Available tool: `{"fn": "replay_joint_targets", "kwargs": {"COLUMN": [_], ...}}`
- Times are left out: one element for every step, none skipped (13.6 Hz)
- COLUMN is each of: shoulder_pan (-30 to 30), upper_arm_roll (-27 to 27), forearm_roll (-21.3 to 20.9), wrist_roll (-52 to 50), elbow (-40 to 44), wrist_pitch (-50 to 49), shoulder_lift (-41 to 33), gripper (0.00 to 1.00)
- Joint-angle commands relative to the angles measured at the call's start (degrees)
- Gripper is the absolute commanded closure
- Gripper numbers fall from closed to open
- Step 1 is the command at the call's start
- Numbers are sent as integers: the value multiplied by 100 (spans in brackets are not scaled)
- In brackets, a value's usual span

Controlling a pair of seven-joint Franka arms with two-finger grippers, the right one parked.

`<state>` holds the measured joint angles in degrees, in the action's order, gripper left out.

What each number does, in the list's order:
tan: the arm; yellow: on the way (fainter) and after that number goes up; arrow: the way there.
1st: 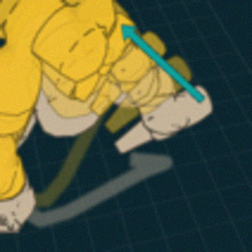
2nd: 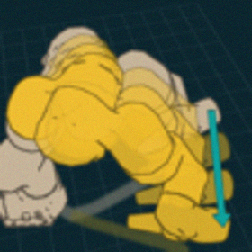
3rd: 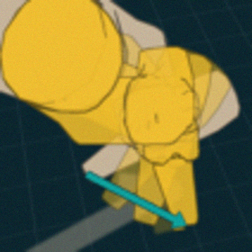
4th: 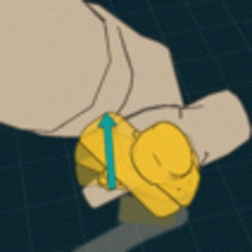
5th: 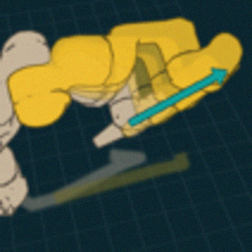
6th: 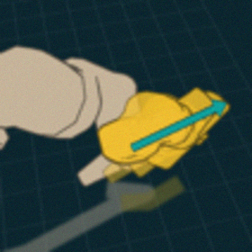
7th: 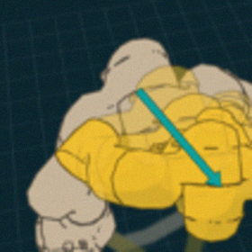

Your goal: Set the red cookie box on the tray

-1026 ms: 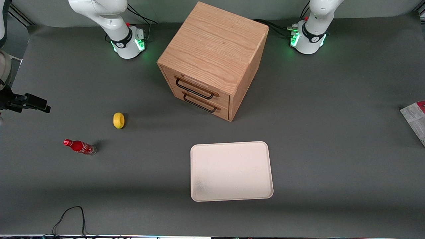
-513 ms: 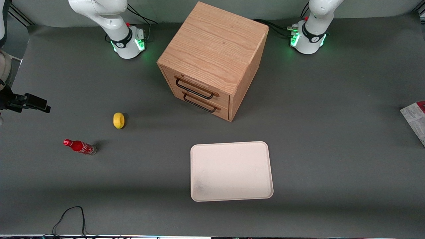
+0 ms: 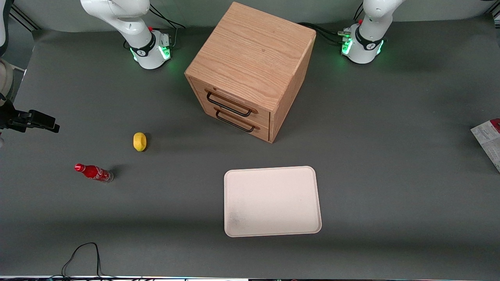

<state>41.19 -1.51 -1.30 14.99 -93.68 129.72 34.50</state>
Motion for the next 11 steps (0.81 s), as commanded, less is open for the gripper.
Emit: {"fn": "replay_joint_targets", "kwargs": {"shoulder_pan": [-59, -59, -68, -76, -77, -103, -112, -120, -147, -156, -156], "upper_arm_roll": [-34, -34, -34, -34, -34, -34, -34, -34, -25, -25, -25], "forearm_roll": [-81, -81, -81, -81, -81, -81, -81, -81, -81, -81, -81], "wrist_roll": [-40, -40, -40, -31, -31, -31, -31, -31, -31, -31, -22], "elbow": [-45, -123, -142, -142, -142, -142, -142, -142, -142, -142, -133], "wrist_pitch": [412, 605, 746, 782, 818, 818, 801, 792, 783, 774, 748], "shoulder_lift": [241, 285, 329, 373, 382, 374, 374, 374, 365, 356, 339], "gripper": [0, 0, 0, 0, 0, 0, 1, 3, 5, 10, 21]}}
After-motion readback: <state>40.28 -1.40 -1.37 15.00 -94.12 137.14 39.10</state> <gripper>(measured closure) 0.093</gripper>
